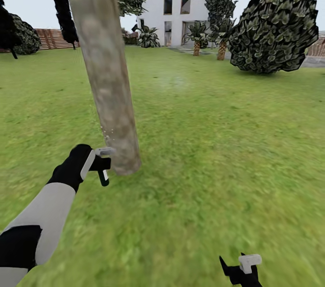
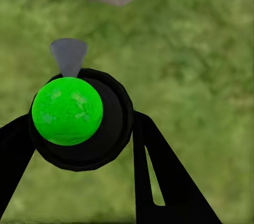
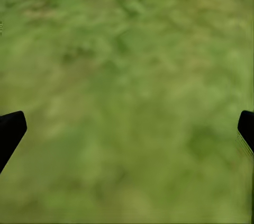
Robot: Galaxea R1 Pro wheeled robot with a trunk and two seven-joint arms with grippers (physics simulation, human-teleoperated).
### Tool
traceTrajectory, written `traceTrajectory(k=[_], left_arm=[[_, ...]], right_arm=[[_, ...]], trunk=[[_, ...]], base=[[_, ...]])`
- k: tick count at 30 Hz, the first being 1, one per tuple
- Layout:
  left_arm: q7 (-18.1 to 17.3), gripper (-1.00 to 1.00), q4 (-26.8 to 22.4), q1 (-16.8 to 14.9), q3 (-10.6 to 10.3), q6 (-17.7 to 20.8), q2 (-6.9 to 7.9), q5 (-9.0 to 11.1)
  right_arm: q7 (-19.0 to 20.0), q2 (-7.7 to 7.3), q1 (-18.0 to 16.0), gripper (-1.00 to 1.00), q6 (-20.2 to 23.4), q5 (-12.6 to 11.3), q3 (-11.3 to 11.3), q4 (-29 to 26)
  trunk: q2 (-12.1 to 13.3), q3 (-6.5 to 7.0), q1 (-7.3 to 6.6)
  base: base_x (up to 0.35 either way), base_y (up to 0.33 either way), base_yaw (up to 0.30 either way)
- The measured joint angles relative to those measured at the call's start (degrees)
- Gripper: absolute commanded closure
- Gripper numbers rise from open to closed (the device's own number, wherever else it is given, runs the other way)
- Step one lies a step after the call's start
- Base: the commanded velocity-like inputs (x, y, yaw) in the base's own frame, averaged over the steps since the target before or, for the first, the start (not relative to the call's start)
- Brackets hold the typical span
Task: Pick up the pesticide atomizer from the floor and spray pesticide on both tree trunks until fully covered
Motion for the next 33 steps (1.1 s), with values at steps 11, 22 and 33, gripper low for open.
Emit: traceTrajectory(k=[11,22,33], left_arm=[[0.1,1.0,0.0,0.0,0.0,0.0,-0.17,0.1],[0.3,1.0,-0.1,0.0,0.1,0.0,-0.11,-0.1],[0.3,1.0,-0.1,-4.5,0.0,0.2,-2.84,1.0]], right_arm=[[0.0,-0.09,0.0,-1.0,0.0,-0.1,-0.1,-0.2],[0.0,-0.09,0.0,-1.0,0.0,-0.1,-0.1,-0.2],[0.0,-0.02,0.0,-1.0,0.0,-0.1,-0.1,-0.2]], trunk=[[0.0,0.0,0.0],[0.0,0.0,0.0],[0.0,0.01,-0.01]], base=[[0.103,-0.251,0.064],[-0.146,-0.229,0.021],[-0.004,-0.009,0.077]])
